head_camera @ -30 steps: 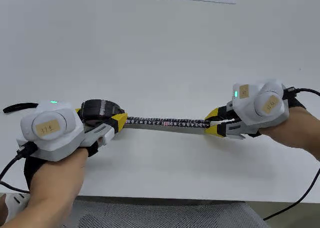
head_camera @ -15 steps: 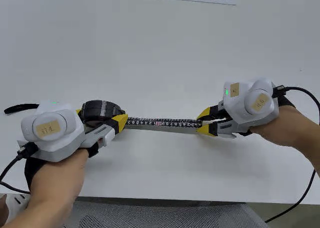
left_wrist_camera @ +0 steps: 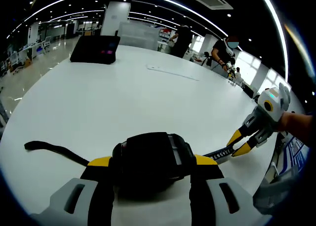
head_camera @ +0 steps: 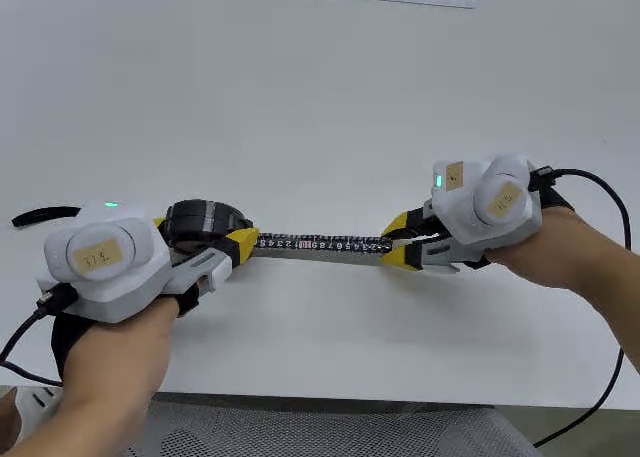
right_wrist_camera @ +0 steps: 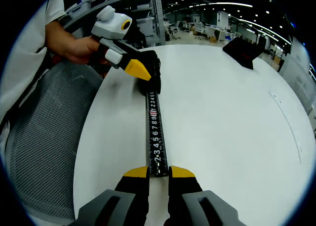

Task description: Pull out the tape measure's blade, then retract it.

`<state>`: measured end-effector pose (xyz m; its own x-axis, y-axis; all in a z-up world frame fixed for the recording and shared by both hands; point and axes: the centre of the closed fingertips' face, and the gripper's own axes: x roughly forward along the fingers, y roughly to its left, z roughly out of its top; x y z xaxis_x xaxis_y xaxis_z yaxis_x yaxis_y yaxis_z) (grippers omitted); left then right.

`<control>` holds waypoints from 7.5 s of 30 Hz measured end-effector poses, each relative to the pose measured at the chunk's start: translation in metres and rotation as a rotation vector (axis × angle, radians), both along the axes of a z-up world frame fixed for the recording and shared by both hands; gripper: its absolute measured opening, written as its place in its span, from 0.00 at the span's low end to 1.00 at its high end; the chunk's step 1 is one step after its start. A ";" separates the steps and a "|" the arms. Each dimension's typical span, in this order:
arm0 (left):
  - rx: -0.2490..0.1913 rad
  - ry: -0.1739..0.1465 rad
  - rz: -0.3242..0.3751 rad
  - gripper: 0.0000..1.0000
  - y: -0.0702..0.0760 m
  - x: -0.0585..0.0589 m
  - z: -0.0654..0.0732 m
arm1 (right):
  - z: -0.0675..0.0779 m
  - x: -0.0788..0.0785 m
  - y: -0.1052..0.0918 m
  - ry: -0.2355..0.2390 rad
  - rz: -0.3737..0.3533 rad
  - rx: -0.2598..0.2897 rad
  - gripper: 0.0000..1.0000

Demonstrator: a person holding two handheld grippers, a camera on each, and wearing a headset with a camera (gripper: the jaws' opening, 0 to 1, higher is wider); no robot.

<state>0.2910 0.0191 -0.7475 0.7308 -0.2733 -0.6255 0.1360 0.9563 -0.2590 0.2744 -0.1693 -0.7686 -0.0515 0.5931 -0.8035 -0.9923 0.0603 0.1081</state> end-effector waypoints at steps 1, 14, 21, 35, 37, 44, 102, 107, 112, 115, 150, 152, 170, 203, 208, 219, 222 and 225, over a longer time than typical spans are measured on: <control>-0.001 0.002 0.000 0.57 0.000 0.000 0.000 | 0.000 0.000 0.001 -0.001 0.002 0.001 0.10; -0.004 -0.001 -0.002 0.57 -0.001 0.000 0.000 | -0.001 0.000 0.014 0.009 0.015 0.019 0.10; -0.008 -0.001 -0.002 0.57 -0.001 0.000 0.000 | -0.001 0.001 0.019 0.009 0.019 0.025 0.10; -0.011 -0.001 -0.005 0.57 -0.001 0.000 0.000 | -0.005 0.002 0.024 0.014 0.017 0.032 0.10; -0.013 0.000 -0.005 0.57 -0.001 0.000 0.000 | -0.005 0.002 0.025 0.012 0.019 0.033 0.10; -0.014 -0.002 -0.005 0.57 -0.001 0.000 0.000 | -0.006 0.003 0.030 0.009 0.024 0.037 0.10; -0.023 0.000 -0.005 0.57 0.000 -0.001 0.001 | -0.006 0.002 0.077 0.043 0.040 0.106 0.10; -0.024 0.000 -0.005 0.57 0.000 0.000 0.001 | -0.006 0.002 0.081 0.047 0.044 0.111 0.10; -0.025 0.001 -0.005 0.57 0.000 0.000 0.001 | -0.006 0.002 0.085 0.052 0.047 0.118 0.10; -0.027 0.002 -0.005 0.57 0.000 0.000 0.001 | -0.006 0.002 0.088 0.053 0.051 0.120 0.10; -0.032 0.000 -0.004 0.58 0.000 0.001 0.000 | -0.006 0.001 0.114 0.066 0.070 0.145 0.10; -0.032 0.000 -0.005 0.58 0.000 0.001 0.000 | -0.006 0.001 0.115 0.067 0.066 0.148 0.10; -0.040 -0.001 -0.006 0.58 -0.001 0.000 0.001 | -0.005 -0.001 0.130 0.069 0.038 0.174 0.10; -0.055 0.008 -0.012 0.58 0.000 0.001 0.001 | -0.003 -0.002 0.144 0.053 -0.008 0.213 0.11; -0.066 0.013 -0.007 0.59 0.000 0.001 0.001 | -0.004 -0.002 0.144 0.053 -0.003 0.213 0.11; -0.078 0.021 -0.022 0.60 0.000 0.000 0.001 | -0.005 -0.008 0.143 0.064 0.008 0.200 0.21; -0.078 0.021 -0.025 0.60 0.000 0.000 0.001 | -0.003 -0.007 0.144 0.067 -0.001 0.207 0.22; -0.077 0.022 -0.024 0.60 0.000 0.001 0.000 | -0.003 -0.006 0.144 0.065 -0.002 0.207 0.23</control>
